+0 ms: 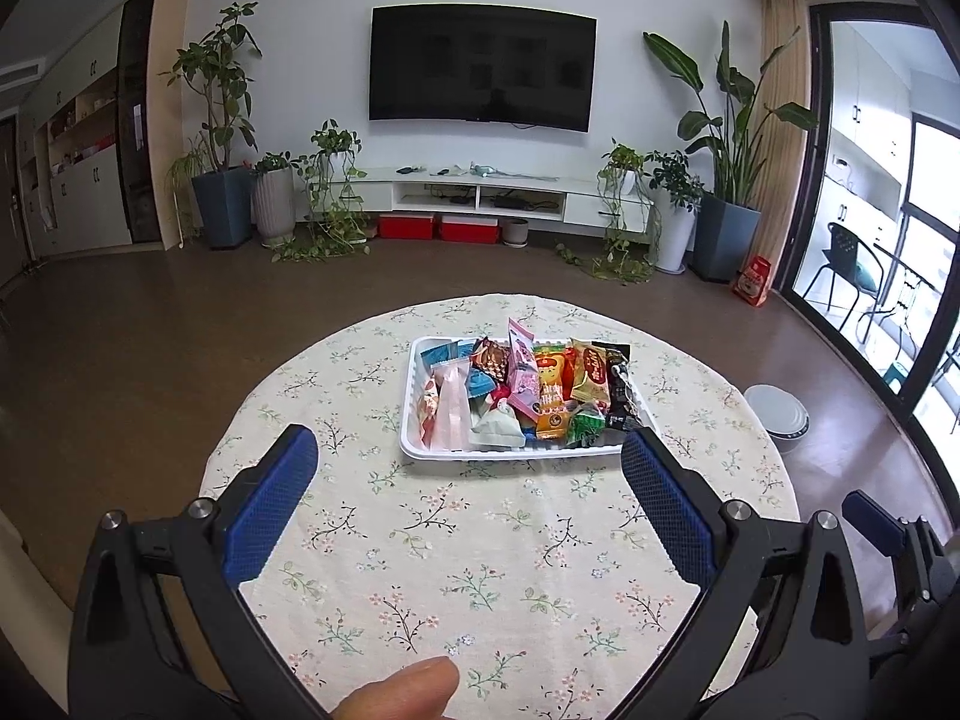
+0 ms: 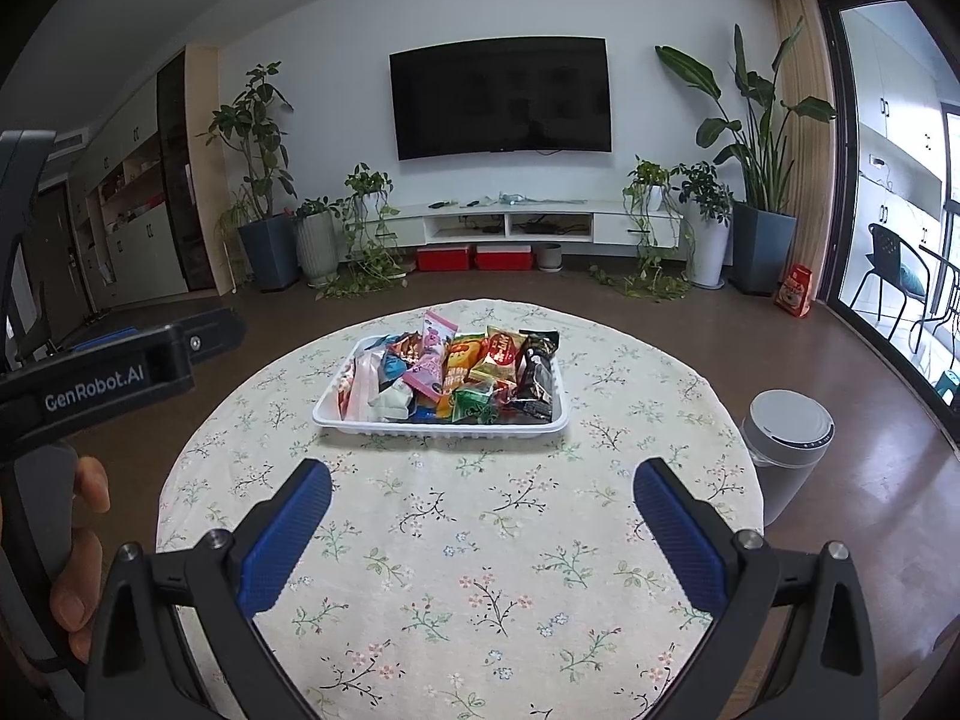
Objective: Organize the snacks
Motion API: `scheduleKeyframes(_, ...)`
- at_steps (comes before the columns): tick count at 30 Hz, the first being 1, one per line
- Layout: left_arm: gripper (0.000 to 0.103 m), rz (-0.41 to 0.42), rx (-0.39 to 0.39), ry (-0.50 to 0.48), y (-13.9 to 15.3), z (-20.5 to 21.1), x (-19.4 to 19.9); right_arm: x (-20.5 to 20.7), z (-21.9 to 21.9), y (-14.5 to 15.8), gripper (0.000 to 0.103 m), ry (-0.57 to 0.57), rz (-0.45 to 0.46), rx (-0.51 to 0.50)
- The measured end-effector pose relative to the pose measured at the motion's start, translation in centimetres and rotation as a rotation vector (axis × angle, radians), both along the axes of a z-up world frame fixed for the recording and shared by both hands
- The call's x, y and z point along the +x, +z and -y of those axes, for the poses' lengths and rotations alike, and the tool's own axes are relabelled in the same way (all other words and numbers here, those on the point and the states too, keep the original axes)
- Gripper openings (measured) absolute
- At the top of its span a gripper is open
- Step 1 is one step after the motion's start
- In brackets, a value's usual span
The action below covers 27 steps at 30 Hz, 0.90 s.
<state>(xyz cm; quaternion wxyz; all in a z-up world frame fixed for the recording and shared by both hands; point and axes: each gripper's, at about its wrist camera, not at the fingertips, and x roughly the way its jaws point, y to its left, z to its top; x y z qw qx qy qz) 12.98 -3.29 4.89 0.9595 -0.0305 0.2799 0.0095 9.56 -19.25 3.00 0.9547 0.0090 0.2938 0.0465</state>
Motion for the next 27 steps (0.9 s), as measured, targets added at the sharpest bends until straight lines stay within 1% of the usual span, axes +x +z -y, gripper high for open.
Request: scheduleKeyframes(27, 0.103, -0.015, -0.005, -0.007, -0.59, 0.50, 0.48, -0.14, 0.29, -0.47, 0.103, -0.005, -0.014, -0.001)
